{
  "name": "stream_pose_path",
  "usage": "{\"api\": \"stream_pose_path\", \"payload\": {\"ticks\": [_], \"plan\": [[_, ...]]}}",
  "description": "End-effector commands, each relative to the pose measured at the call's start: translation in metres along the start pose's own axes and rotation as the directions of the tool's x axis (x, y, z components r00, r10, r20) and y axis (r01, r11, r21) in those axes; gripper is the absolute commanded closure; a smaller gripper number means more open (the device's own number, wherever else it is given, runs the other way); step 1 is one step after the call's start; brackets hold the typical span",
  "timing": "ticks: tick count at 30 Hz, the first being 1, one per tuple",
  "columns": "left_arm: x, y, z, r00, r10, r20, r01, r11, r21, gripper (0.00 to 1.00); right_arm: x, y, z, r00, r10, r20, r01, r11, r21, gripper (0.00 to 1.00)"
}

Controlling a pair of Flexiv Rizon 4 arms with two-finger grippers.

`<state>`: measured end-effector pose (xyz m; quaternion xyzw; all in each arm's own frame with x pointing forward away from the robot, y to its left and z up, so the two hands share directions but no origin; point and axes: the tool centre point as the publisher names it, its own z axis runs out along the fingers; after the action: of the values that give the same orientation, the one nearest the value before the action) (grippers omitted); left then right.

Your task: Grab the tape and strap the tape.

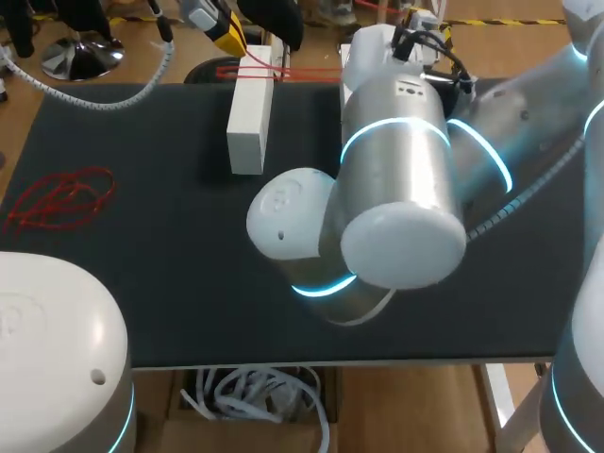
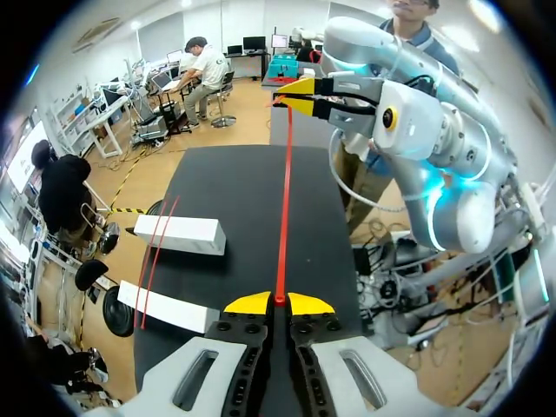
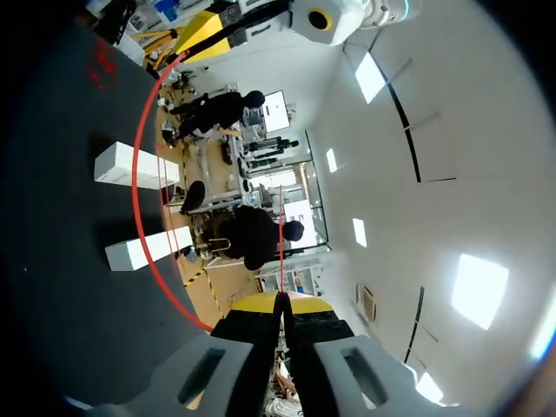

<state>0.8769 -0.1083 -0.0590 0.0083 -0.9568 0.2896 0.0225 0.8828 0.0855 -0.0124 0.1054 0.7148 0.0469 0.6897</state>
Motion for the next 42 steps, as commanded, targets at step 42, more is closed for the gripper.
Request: {"api": "stream_pose_path", "payload": {"ticks": [42], "plan": [[0.001, 0.000, -0.001, 1.000, -0.002, -0.001, 0.002, 1.000, -0.003, 1.00, 0.004, 0.024, 0.001, 0.997, 0.038, -0.065, -0.044, 0.995, -0.091, 1.00]]}}
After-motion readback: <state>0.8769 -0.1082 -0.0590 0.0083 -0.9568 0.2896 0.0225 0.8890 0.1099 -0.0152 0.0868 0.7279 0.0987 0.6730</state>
